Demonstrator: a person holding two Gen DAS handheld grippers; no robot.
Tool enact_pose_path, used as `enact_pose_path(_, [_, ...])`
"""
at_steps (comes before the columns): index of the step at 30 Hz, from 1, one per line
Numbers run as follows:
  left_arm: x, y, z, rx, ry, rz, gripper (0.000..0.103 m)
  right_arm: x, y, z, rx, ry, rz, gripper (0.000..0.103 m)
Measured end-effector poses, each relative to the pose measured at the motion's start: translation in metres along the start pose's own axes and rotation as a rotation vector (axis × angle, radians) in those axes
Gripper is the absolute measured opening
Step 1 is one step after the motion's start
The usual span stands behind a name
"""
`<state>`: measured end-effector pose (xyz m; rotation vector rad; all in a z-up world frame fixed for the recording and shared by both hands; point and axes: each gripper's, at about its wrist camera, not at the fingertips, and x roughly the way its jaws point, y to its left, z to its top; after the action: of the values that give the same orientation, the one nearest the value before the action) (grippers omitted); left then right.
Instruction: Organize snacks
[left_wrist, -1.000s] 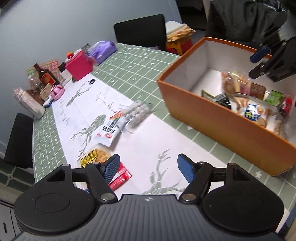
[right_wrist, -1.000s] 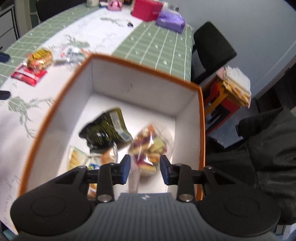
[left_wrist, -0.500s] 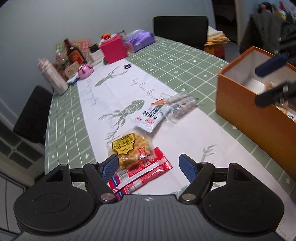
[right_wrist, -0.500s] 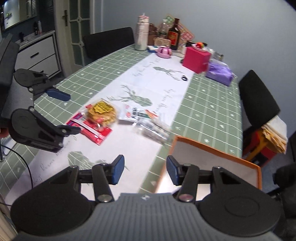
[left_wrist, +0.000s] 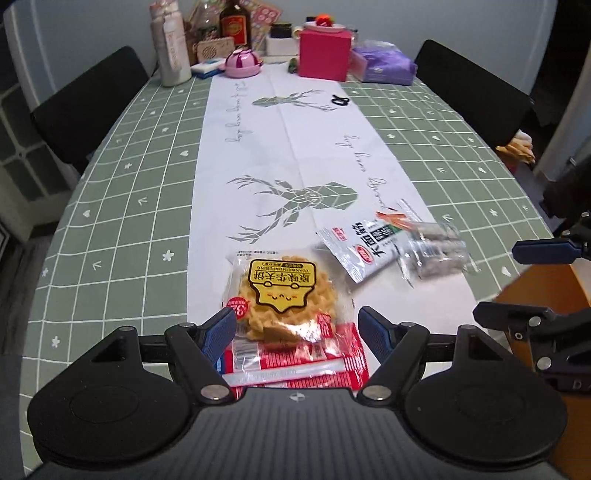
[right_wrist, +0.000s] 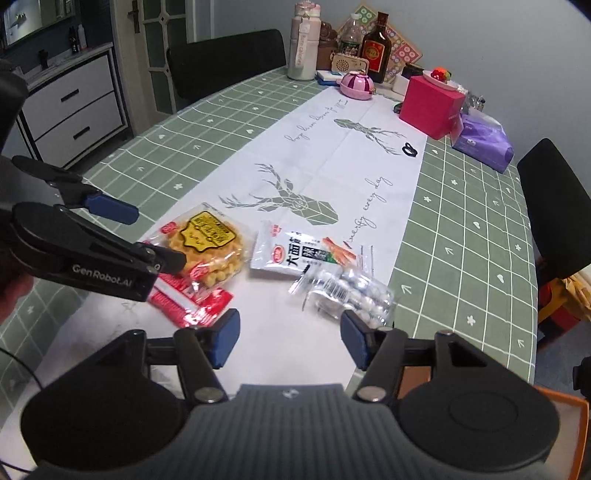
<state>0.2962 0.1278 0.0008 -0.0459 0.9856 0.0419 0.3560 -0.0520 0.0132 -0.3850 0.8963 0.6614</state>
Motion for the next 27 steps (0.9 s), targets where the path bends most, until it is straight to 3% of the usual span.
enact_pose_path(3, [0.016,0.003,0.005,-0.011,0.01,0.022,0.088,0.019,-0.006,0.009,0.004,0.032,-0.014,0.062])
enact_pose_path(6, [0.029,0.003,0.008,-0.004,0.017,0.018,0.088,0.037,-0.01,0.017,-0.004,0.056,-0.022,0.071])
enact_pose_path(9, [0.038,-0.002,0.009,0.042,0.017,0.036,0.088,0.054,-0.008,0.023,-0.06,0.09,-0.04,0.072])
enact_pose_path(14, [0.053,-0.014,0.012,0.123,0.044,0.062,0.088,0.084,-0.008,0.034,-0.155,0.159,-0.097,0.085])
enact_pose_path(22, [0.067,-0.015,0.012,0.132,0.057,0.086,0.092,0.115,-0.016,0.038,-0.127,0.219,-0.11,0.084])
enact_pose_path(27, [0.063,-0.013,0.008,0.11,0.07,0.082,0.083,0.12,-0.023,0.038,-0.024,0.234,-0.041,0.067])
